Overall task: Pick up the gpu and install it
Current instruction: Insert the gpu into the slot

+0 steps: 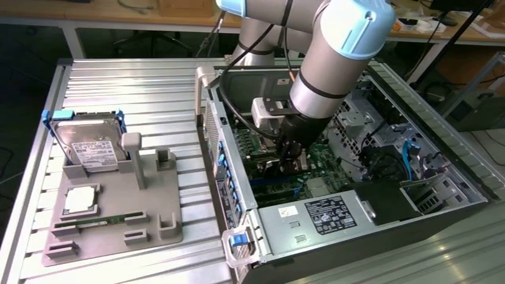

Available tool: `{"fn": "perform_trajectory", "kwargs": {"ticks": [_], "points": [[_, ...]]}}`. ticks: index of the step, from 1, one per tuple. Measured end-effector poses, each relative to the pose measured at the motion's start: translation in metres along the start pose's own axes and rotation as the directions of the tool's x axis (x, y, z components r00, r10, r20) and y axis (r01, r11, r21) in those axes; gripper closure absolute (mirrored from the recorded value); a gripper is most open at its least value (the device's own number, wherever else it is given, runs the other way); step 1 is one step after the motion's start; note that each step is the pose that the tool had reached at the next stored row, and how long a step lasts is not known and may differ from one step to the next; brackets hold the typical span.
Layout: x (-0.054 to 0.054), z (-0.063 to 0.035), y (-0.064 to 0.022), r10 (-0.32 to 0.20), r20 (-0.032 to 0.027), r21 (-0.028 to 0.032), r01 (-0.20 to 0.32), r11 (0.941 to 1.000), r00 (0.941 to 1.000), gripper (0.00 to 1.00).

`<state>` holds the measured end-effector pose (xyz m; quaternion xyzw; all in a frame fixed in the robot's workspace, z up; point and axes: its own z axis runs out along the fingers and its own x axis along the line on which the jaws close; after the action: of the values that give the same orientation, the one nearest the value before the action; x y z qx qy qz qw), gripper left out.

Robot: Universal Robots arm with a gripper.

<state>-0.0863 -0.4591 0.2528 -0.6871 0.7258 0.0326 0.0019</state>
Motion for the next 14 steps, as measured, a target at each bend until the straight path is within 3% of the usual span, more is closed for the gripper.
{"fn": "perform_trajectory", "kwargs": {"ticks": [14], "points": [[0.0032, 0.0029, -0.0001, 0.0, 0.0002, 0.0002, 0.0, 1.0, 1.0, 0.73]]}}
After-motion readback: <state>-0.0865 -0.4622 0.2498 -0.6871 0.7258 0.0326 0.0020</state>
